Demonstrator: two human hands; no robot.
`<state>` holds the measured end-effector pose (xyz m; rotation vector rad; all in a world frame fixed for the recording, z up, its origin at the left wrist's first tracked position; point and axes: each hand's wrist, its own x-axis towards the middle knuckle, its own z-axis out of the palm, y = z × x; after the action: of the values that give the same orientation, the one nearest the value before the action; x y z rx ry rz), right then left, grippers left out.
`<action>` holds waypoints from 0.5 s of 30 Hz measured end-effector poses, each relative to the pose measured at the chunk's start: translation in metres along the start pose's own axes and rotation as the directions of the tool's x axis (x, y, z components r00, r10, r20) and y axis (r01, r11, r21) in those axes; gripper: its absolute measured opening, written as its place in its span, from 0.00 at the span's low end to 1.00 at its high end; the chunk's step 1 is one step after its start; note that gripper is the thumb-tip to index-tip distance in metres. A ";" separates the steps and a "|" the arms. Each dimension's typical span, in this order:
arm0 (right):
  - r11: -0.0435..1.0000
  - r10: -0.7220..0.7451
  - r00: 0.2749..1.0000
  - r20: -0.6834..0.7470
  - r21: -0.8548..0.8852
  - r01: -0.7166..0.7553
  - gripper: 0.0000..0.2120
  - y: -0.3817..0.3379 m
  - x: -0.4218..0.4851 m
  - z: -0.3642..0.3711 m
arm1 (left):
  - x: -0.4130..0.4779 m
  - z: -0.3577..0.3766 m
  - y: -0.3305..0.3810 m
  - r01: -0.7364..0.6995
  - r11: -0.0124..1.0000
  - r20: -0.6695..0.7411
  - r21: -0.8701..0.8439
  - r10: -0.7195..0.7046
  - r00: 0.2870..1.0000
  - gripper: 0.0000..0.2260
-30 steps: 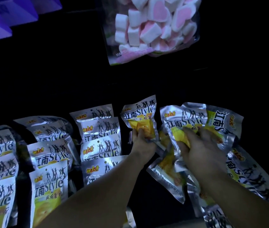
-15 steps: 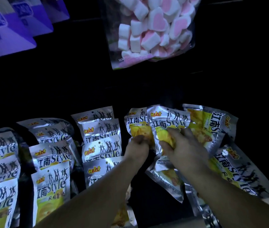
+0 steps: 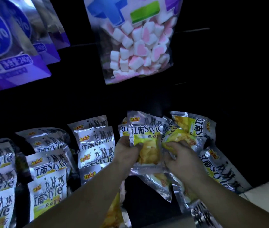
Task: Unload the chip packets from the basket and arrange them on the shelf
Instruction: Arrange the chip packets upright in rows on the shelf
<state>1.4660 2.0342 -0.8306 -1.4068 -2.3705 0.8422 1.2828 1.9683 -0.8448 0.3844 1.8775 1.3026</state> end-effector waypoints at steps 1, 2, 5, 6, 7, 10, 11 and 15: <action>0.999 0.019 1.000 0.011 0.025 -0.019 0.16 0.000 -0.001 -0.001 | 0.000 -0.003 0.002 -0.005 1.000 0.002 0.001 0.005 1.000 0.22; 0.997 0.027 0.999 0.042 0.070 -0.030 0.14 -0.002 -0.002 0.000 | -0.002 -0.007 0.004 -0.018 1.000 0.012 -0.016 0.018 1.000 0.21; 0.969 0.025 0.986 0.164 0.239 -0.064 0.09 -0.008 0.000 0.008 | -0.004 -0.010 0.003 -0.097 0.995 0.021 0.019 0.097 0.995 0.17; 0.956 0.030 0.980 0.198 0.280 -0.086 0.09 -0.010 0.002 0.012 | -0.004 -0.010 0.001 -0.119 0.992 0.033 0.032 0.118 0.992 0.15; 0.946 0.042 0.973 0.228 0.304 -0.113 0.09 -0.013 0.003 0.017 | -0.004 -0.009 -0.002 -0.135 0.990 0.050 0.037 0.133 0.990 0.11; 0.929 0.102 0.962 0.254 0.321 -0.184 0.14 -0.018 0.012 0.035 | 0.003 -0.008 -0.008 -0.162 0.981 0.054 0.106 0.157 0.986 0.09; 0.926 0.132 0.957 0.259 0.312 -0.212 0.17 -0.017 0.017 0.041 | 0.010 -0.008 -0.010 -0.173 0.971 0.048 0.166 0.167 0.985 0.11; 0.924 0.189 0.934 0.304 0.268 -0.274 0.19 -0.020 0.027 0.052 | 0.029 -0.011 -0.011 -0.214 0.780 0.000 0.588 0.264 0.964 0.21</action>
<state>1.4121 2.0324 -0.8621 -1.5413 -2.1482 1.4877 1.2580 1.9749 -0.8652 0.9301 2.3452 0.8641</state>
